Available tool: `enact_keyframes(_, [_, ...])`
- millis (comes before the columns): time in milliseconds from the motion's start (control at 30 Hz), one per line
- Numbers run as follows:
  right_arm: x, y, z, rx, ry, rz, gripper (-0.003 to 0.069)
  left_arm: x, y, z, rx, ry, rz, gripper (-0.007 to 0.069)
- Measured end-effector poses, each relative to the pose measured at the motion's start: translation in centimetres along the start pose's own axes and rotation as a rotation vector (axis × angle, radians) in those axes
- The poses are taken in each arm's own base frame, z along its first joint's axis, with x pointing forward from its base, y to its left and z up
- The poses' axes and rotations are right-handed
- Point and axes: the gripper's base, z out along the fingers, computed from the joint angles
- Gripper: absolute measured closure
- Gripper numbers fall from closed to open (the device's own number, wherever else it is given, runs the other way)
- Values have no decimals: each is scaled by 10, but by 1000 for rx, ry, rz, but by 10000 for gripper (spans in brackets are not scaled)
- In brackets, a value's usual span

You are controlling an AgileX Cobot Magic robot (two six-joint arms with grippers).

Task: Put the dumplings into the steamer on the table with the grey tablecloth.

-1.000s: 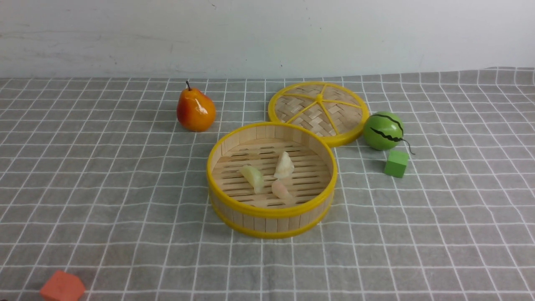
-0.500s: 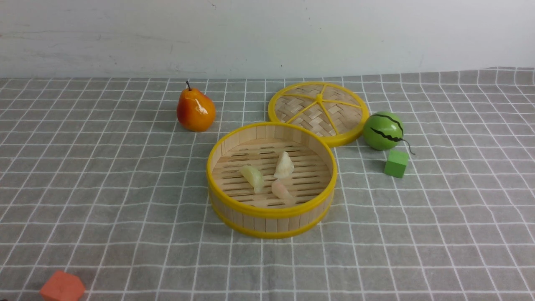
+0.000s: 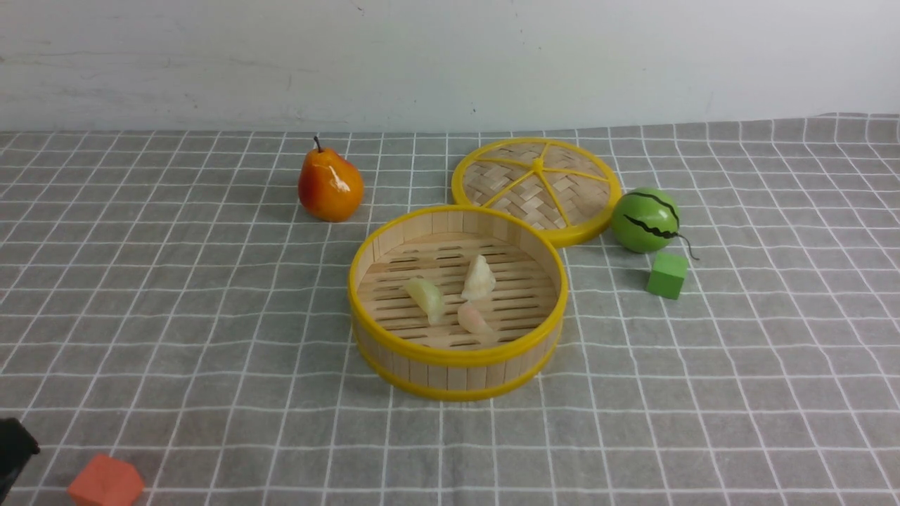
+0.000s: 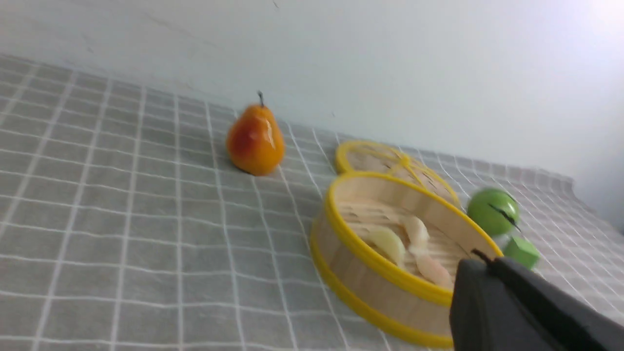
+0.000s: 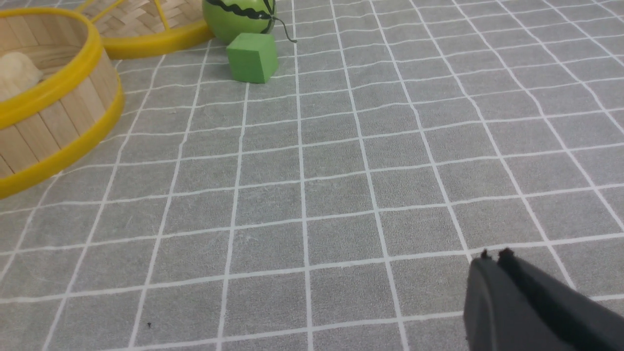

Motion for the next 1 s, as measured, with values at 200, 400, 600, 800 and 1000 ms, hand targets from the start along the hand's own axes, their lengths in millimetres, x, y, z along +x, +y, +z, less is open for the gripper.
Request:
enact_keyframes(200, [0, 0, 0, 0, 0, 0, 652, 27, 20, -4, -165, -61, 1, 638])
enact_keyframes(400, [0, 0, 0, 0, 0, 0, 645, 51, 33, -5, -280, 75, 6, 638])
enact_keyframes(600, [0, 0, 0, 0, 0, 0, 637, 61, 38, -8, -327, 200, 55, 638])
enact_keyframes(800, [0, 0, 0, 0, 0, 0, 629, 63, 38, -8, -327, 222, 103, 638])
enact_keyframes(1000, [0, 0, 0, 0, 0, 0, 620, 63, 38, -8, -326, 223, 99, 638])
